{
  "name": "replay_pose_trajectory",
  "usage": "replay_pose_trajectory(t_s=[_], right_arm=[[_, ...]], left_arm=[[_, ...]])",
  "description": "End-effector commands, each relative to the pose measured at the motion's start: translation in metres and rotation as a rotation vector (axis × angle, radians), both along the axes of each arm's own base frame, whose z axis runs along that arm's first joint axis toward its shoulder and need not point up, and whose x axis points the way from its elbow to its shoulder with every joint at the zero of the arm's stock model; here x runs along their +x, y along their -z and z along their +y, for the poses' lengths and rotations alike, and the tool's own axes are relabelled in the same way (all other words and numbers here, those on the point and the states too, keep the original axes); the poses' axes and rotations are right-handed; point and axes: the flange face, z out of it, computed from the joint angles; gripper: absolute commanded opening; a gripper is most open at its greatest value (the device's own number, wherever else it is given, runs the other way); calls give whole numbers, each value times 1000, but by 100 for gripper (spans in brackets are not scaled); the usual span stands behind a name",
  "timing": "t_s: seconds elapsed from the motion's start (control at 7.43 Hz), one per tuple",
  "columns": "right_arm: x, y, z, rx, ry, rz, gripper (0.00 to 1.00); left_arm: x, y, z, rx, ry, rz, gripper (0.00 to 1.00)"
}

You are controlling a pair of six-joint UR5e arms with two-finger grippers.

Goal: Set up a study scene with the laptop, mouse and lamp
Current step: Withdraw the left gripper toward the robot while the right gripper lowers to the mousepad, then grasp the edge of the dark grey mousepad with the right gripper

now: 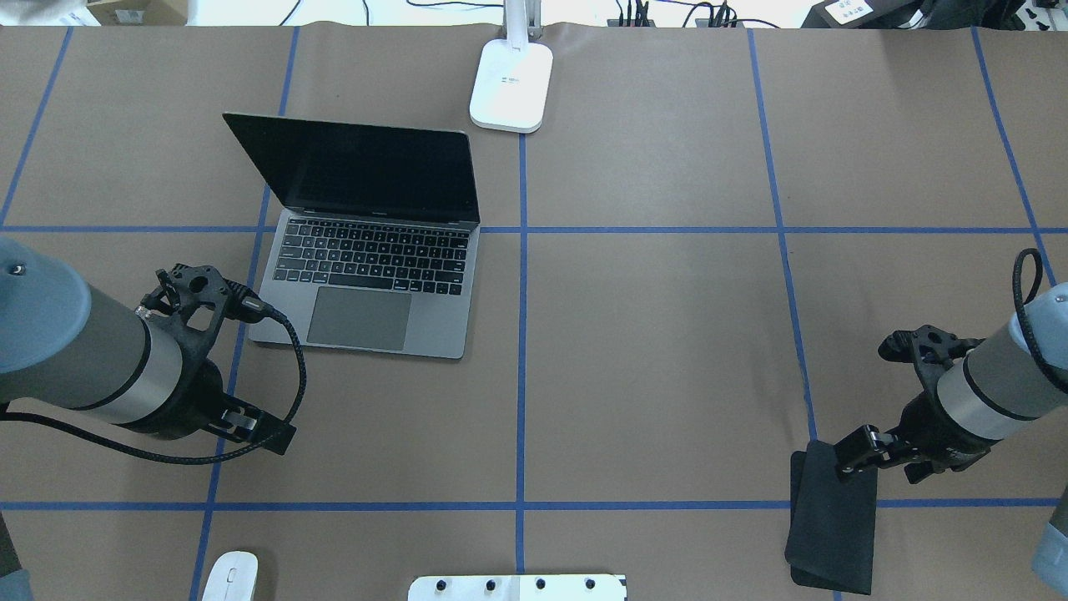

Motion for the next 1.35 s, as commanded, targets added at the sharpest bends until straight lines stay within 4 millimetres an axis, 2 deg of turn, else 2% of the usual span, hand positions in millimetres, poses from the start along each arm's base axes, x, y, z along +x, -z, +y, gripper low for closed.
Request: replay_pose_trajectory(t_s=[0.0, 0.54, 0.67, 0.81, 1.21], right_arm=[[-11, -11, 8, -9, 33, 17, 100], [-28, -26, 25, -18, 93, 39, 98], [-28, -28, 25, -19, 95, 42, 92], [-29, -28, 26, -20, 98, 42, 78], [-31, -35, 26, -29, 103, 50, 77]], left_arm=[[0, 1, 0, 2, -1, 1, 100], [3, -1, 3, 3, -7, -3, 100], [3, -1, 3, 3, -7, -3, 100], [3, 0, 3, 4, -7, -2, 100], [4, -1, 4, 5, -9, -2, 99]])
